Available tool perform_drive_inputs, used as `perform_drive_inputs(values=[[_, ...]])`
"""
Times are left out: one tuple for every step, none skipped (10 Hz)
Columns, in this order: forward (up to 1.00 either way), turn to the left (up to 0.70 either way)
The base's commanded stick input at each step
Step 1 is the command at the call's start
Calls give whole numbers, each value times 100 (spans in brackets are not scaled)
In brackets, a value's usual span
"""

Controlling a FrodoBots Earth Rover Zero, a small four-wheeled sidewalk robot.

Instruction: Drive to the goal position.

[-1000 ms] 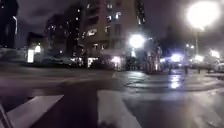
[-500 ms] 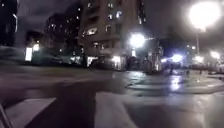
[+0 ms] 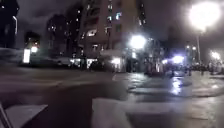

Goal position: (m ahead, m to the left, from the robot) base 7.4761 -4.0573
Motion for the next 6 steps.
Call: perform_drive_inputs(values=[[45,0],[45,0],[45,0],[45,0],[45,0],[45,0]])
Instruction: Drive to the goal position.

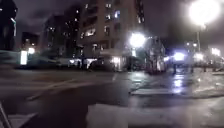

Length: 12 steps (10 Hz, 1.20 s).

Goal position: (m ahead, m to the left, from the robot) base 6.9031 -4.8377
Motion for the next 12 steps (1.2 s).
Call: perform_drive_inputs(values=[[45,0],[45,0],[45,0],[45,0],[45,0],[45,0],[45,0],[45,0],[45,0],[45,0],[45,0],[45,0]])
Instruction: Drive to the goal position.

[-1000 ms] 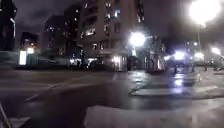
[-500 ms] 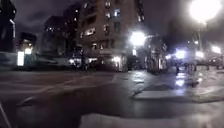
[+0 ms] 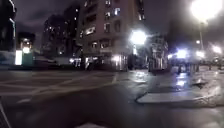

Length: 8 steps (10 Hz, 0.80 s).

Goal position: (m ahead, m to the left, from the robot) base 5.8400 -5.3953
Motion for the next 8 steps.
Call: perform_drive_inputs(values=[[45,0],[45,0],[45,0],[45,0],[45,0],[45,0],[45,0],[45,0]])
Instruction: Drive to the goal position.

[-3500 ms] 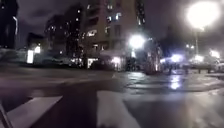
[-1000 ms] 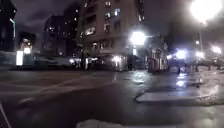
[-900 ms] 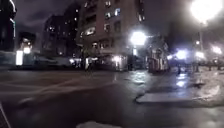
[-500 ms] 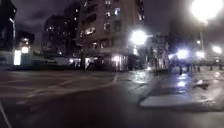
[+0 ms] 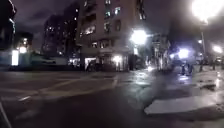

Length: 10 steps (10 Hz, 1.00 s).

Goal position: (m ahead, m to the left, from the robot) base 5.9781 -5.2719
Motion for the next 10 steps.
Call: perform_drive_inputs(values=[[45,0],[45,0],[45,-3],[45,-7],[45,-3],[45,0],[45,0],[45,0],[45,0],[45,0]])
